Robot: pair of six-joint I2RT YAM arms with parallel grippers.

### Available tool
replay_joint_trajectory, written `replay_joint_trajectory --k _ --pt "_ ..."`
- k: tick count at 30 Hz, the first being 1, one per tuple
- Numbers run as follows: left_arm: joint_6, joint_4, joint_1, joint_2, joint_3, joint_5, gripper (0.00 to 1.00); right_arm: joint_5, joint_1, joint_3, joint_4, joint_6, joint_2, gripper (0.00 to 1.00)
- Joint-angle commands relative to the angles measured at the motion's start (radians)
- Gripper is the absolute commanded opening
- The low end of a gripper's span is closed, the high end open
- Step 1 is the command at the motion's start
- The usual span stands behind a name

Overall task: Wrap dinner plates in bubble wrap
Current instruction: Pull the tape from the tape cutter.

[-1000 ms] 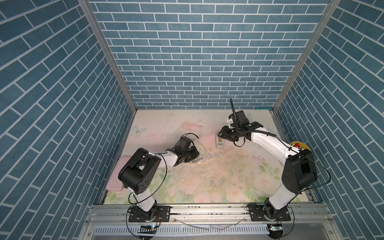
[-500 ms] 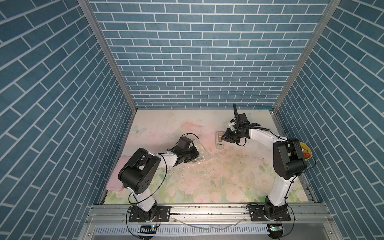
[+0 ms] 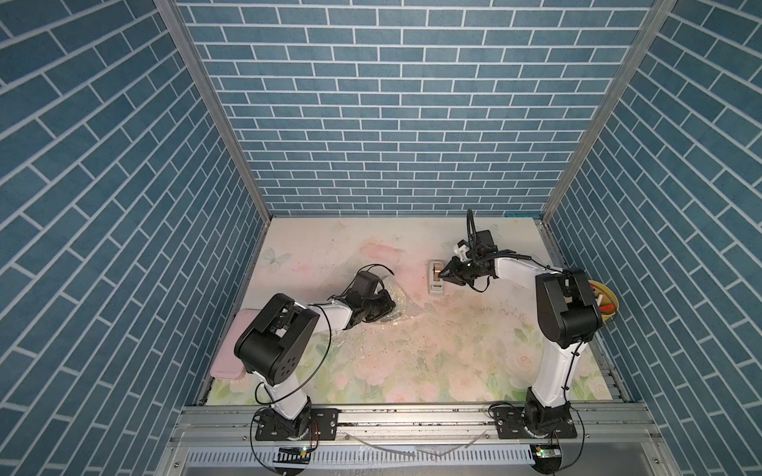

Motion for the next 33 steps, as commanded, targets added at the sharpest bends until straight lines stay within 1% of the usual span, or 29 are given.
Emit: replay_joint_trajectory --k 1,15,21,25,29,33 --pt "0.006 -0.117 0.001 0.037 -0.038 0.002 0.12 -0.023 -0.002 -0.013 0.034 -0.007 0.020 0.26" --pt "0.005 -0.117 0.004 0.037 -0.039 0.004 0.12 -0.039 -0.002 -0.075 0.087 0.018 0.022 0.24" --pt "0.007 -0.120 0.004 0.032 -0.050 0.001 0.12 -0.042 -0.003 -0.074 0.103 0.024 0.031 0.23" --pt "0.007 -0.119 0.004 0.033 -0.060 0.002 0.12 -0.041 -0.003 -0.074 0.108 0.029 0.040 0.19" --pt "0.007 -0.116 0.006 0.034 -0.061 0.004 0.12 -0.049 -0.003 -0.096 0.131 0.040 0.041 0.12" --pt "0.007 -0.116 0.006 0.036 -0.062 0.004 0.12 -0.064 -0.003 -0.123 0.170 0.059 0.030 0.11"
